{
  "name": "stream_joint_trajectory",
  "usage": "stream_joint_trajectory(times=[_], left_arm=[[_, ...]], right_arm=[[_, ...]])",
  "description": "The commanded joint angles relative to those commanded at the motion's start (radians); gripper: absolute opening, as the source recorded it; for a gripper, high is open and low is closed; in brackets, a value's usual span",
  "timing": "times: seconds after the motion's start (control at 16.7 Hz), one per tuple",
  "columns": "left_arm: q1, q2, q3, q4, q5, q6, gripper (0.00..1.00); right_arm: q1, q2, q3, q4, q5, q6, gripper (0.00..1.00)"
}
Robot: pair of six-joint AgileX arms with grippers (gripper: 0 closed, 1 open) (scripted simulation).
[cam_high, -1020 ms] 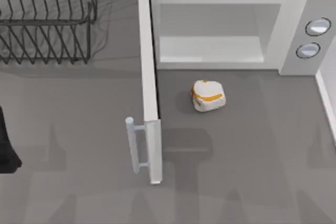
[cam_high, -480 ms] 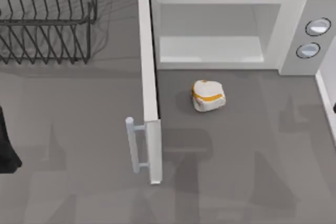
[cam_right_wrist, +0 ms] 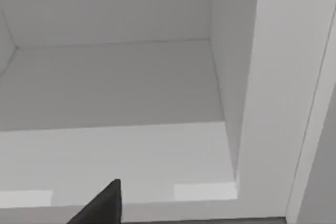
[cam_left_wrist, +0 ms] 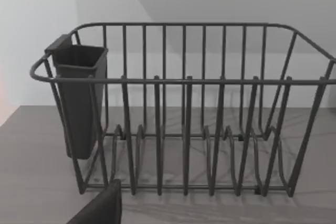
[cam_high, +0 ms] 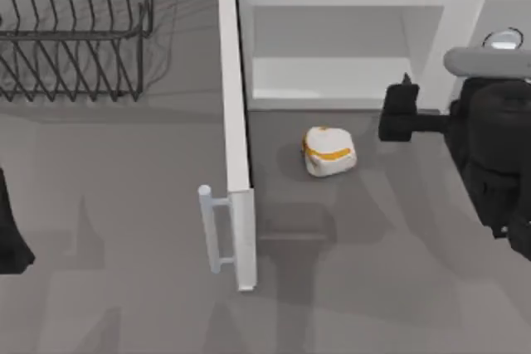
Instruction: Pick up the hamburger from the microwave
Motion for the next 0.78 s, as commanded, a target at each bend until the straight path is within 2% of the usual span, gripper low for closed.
stream_joint_trajectory(times=[0.42, 0.78], left_arm=[[0.0, 0.0, 0.0, 0.0, 0.0, 0.0, 1.0], [0.0, 0.0, 0.0, 0.0, 0.0, 0.0, 1.0]], right_arm=[[0.197, 0.584, 0.213, 0.248, 0.189, 0.091, 1.0], [0.27, 0.801, 0.292, 0.34, 0.259, 0.125, 1.0]])
